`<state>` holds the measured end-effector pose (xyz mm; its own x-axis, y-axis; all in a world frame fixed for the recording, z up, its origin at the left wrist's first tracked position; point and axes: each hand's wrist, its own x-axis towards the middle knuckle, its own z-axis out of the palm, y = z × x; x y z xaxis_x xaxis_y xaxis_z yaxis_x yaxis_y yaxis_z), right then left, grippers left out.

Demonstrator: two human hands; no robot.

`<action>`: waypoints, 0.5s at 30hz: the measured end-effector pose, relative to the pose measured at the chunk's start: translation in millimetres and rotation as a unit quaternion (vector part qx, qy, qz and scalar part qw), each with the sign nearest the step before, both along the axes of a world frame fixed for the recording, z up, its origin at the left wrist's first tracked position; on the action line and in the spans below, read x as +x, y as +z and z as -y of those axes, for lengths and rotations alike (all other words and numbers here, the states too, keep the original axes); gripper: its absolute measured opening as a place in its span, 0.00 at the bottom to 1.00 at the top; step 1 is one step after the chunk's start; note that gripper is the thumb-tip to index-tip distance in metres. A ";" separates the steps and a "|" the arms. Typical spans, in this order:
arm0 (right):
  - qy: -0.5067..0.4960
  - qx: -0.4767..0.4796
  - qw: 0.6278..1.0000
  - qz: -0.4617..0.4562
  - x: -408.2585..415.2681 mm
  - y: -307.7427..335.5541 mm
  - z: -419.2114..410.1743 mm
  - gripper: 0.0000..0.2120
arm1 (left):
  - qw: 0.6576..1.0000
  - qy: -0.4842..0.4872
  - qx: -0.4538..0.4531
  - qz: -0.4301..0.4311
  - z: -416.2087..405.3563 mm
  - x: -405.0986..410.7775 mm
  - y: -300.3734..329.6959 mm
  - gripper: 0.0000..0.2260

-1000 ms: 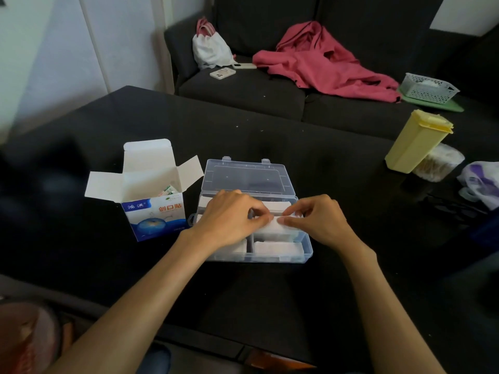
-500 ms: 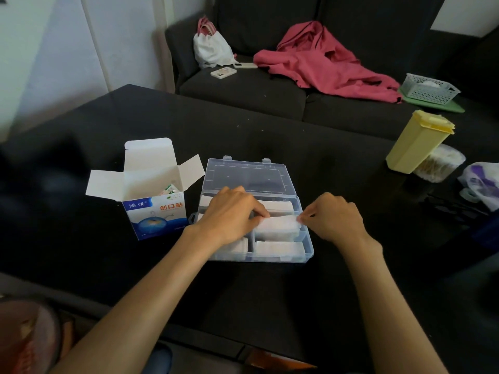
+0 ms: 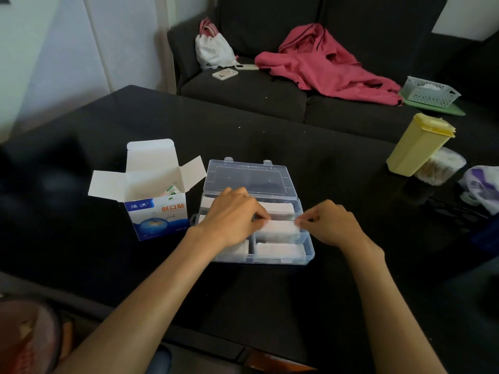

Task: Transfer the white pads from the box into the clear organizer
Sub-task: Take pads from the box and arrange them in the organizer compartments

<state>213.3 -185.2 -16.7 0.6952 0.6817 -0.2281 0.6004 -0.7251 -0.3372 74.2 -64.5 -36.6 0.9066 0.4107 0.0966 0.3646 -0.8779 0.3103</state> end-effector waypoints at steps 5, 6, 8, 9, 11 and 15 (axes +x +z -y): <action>-0.011 -0.027 0.999 0.039 -5.4 -5.1 -8.7 0.07 | 1.000 -0.006 0.010 -0.003 1.8 -0.1 1.9 0.13; -0.013 -0.029 0.999 0.035 -5.8 -6.4 -10.4 0.07 | 1.000 -0.005 0.006 -0.004 1.9 0.1 1.6 0.12; -0.035 -0.017 0.999 0.019 -4.7 -5.7 -10.6 0.05 | 1.000 -0.003 -0.002 -0.006 1.3 0.2 0.6 0.12; -0.050 -0.005 0.999 0.016 -2.8 -3.9 -9.1 0.05 | 1.000 -0.003 -0.008 -0.007 0.7 0.2 0.4 0.12; -0.069 0.013 0.997 0.022 0.7 2.9 -4.9 0.05 | 1.000 -0.001 -0.022 -0.003 -0.7 -0.2 0.3 0.11; -0.065 -0.011 0.997 0.036 -6.0 11.5 -3.0 0.06 | 0.999 0.000 -0.038 0.000 -1.6 -0.6 1.8 0.10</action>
